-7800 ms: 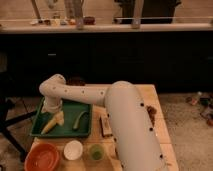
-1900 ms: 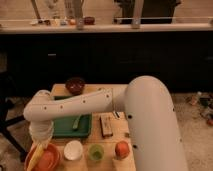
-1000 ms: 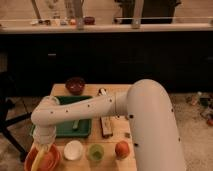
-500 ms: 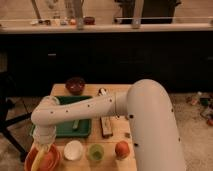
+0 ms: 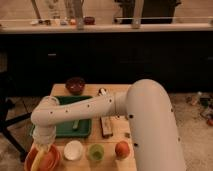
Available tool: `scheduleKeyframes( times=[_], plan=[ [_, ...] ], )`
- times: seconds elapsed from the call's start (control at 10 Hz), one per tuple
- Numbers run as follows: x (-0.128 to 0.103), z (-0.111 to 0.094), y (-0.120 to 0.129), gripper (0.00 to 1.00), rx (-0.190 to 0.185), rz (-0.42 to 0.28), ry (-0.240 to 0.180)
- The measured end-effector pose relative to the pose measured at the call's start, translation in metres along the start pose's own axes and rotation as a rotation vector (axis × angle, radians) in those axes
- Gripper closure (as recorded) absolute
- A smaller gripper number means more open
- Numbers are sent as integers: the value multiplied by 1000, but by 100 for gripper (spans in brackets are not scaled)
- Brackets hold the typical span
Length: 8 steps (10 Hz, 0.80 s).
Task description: Place banana in red bowl
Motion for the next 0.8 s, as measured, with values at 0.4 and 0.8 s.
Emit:
scheduleKeyframes(
  times=[0.4, 0.8],
  plan=[
    [0, 0, 0, 27, 0, 0, 0],
    [0, 0, 0, 20, 0, 0, 0]
  ],
)
